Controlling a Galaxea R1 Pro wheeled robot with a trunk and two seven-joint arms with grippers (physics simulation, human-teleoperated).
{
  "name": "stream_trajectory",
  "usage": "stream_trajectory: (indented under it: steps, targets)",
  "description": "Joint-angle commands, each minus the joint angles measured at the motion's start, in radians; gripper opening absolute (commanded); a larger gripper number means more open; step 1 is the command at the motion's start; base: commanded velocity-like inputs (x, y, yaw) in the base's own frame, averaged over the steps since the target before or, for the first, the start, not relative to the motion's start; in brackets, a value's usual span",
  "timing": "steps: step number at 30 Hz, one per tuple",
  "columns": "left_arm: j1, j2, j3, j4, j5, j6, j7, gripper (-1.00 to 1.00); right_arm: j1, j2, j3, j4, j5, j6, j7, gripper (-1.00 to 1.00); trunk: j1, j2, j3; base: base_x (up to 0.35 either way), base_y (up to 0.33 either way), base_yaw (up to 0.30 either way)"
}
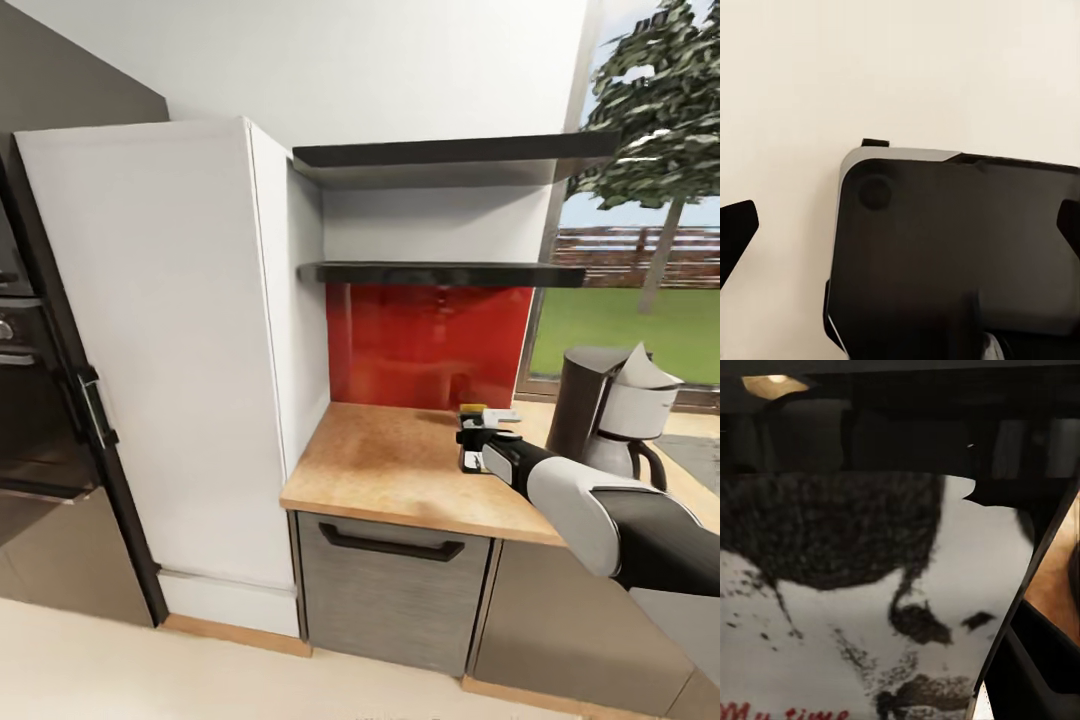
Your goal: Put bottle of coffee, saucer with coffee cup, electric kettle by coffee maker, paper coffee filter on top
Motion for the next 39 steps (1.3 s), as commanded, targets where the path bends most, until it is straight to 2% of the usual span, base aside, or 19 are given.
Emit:
stream_trajectory:
  steps: [1, 11, 17, 24, 31, 39]
  targets:
    - [0.0, -0.001, 0.006, 0.001, 0.003, -0.003, -0.001, 1.0, -0.001, 0.001, -0.001, 0.002, -0.001, 0.002, -0.003, -1.0, 0.0, -0.001, -0.002, -0.002, 0.055, -0.207]
    - [0.0, 0.002, 0.006, 0.001, 0.003, -0.003, -0.001, 1.0, 0.0, 0.002, -0.001, 0.002, 0.0, 0.002, -0.003, -1.0, 0.0, -0.001, -0.014, 0.002, 0.009, -0.207]
    - [0.0, 0.001, 0.006, 0.001, 0.003, -0.003, -0.001, 1.0, 0.0, 0.002, 0.0, 0.002, 0.001, 0.002, -0.003, -1.0, 0.0, -0.001, -0.021, 0.201, 0.0, -0.207]
    - [0.0, 0.001, 0.006, 0.001, 0.004, -0.003, -0.001, 1.0, 0.0, 0.002, 0.0, 0.002, 0.0, 0.002, -0.003, -1.0, 0.0, -0.001, -0.03, 0.025, 0.0, -0.207]
    - [0.0, -0.001, 0.006, 0.002, 0.005, -0.003, -0.001, 1.0, 0.0, 0.002, 0.0, 0.003, 0.0, 0.002, -0.003, -1.0, 0.0, -0.001, -0.038, -0.227, 0.0, -0.196]
    - [0.0, 0.001, 0.007, 0.002, 0.005, -0.003, -0.001, 1.0, 0.0, 0.003, 0.0, 0.003, 0.001, 0.002, -0.003, -1.0, 0.0, -0.001, -0.039, -0.044, 0.0, -0.018]
